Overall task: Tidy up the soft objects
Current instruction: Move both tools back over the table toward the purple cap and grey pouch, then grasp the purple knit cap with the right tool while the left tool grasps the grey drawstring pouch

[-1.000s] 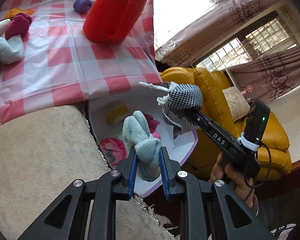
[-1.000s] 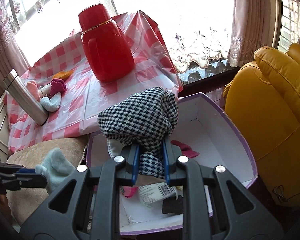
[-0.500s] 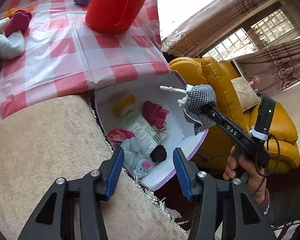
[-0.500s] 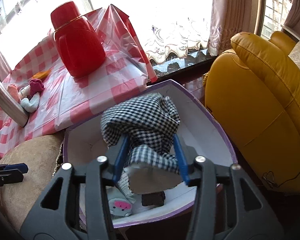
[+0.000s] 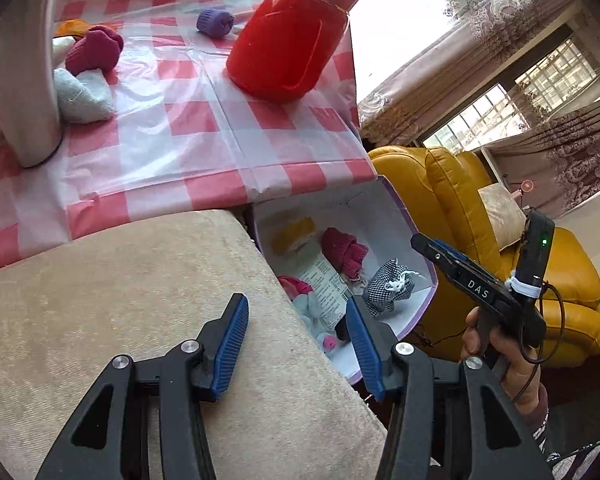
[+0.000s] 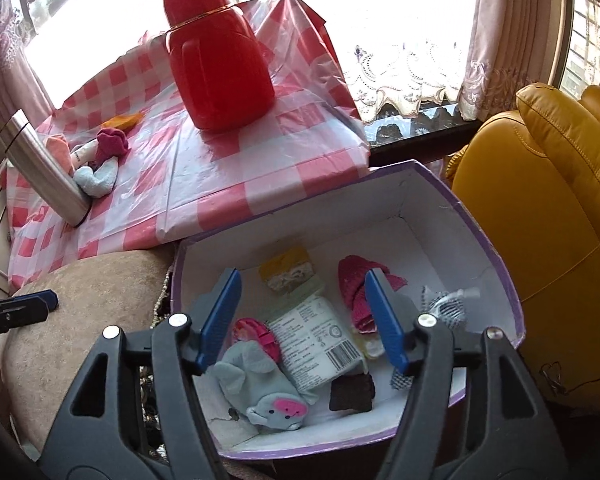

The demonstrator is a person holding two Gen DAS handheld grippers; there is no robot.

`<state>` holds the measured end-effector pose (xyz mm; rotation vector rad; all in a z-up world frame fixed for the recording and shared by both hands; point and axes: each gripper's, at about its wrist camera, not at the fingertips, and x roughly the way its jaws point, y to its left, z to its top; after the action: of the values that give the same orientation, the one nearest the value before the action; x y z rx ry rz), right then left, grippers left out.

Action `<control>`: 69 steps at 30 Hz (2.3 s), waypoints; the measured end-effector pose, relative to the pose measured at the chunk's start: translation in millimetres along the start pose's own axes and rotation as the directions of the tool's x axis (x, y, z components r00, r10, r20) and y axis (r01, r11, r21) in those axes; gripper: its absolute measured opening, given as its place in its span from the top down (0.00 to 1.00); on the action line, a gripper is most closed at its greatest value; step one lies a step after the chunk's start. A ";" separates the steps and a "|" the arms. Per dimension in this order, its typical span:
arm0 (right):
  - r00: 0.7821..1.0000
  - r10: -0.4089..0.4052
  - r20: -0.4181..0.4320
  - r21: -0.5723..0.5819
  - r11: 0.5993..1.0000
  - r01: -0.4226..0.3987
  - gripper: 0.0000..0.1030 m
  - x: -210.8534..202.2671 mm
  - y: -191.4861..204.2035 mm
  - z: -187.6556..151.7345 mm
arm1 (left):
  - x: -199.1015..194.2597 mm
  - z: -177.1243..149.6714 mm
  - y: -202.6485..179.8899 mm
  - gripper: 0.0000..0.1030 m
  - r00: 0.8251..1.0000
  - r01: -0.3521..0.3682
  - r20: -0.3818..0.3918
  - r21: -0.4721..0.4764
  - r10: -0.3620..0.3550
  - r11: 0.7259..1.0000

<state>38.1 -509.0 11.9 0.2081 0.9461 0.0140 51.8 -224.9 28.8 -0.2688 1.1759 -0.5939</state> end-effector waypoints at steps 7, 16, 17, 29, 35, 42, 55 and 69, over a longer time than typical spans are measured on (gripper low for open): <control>1.000 0.015 -0.005 -0.118 0.993 -0.016 0.33 4.8 46.8 4.1 | -30.8 -4.2 38.0 0.47 0.994 -0.070 0.085 -0.064 0.075 0.995; 0.998 0.063 -0.015 -0.257 0.964 -0.065 0.32 18.9 113.5 18.1 | -68.8 -10.7 109.2 0.45 0.975 -0.127 0.154 -0.221 0.163 0.967; 0.998 0.068 -0.014 -0.271 0.960 -0.069 0.32 20.6 120.5 21.2 | -73.6 -10.9 118.4 0.43 0.971 -0.133 0.161 -0.241 0.175 0.961; 0.994 0.085 0.075 -0.442 0.896 -0.043 0.27 32.3 206.6 85.7 | -124.6 13.1 200.2 0.42 0.926 -0.178 0.244 -0.388 0.288 0.904; 0.987 0.070 0.141 -0.492 0.871 0.008 0.24 44.6 246.7 132.3 | -145.5 38.9 232.0 0.39 0.896 -0.193 0.289 -0.431 0.337 0.882; 0.982 0.042 0.184 -0.475 0.878 0.052 0.22 81.0 285.7 195.1 | -157.0 81.0 259.2 0.35 0.878 -0.203 0.316 -0.432 0.358 0.879; 0.978 -0.102 0.181 -0.323 0.933 0.157 0.22 193.3 310.9 279.0 | -114.8 193.1 305.2 0.21 0.906 -0.220 0.278 -0.334 0.319 0.916; 0.912 -0.405 0.062 -0.141 0.901 0.410 0.21 315.2 273.9 324.7 | -43.5 239.0 349.6 0.18 0.957 -0.128 0.211 -0.304 0.198 0.944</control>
<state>506.3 -263.7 -7.3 -0.1339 0.9384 -0.3040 363.9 60.5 -20.2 -0.4727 1.0361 -0.2328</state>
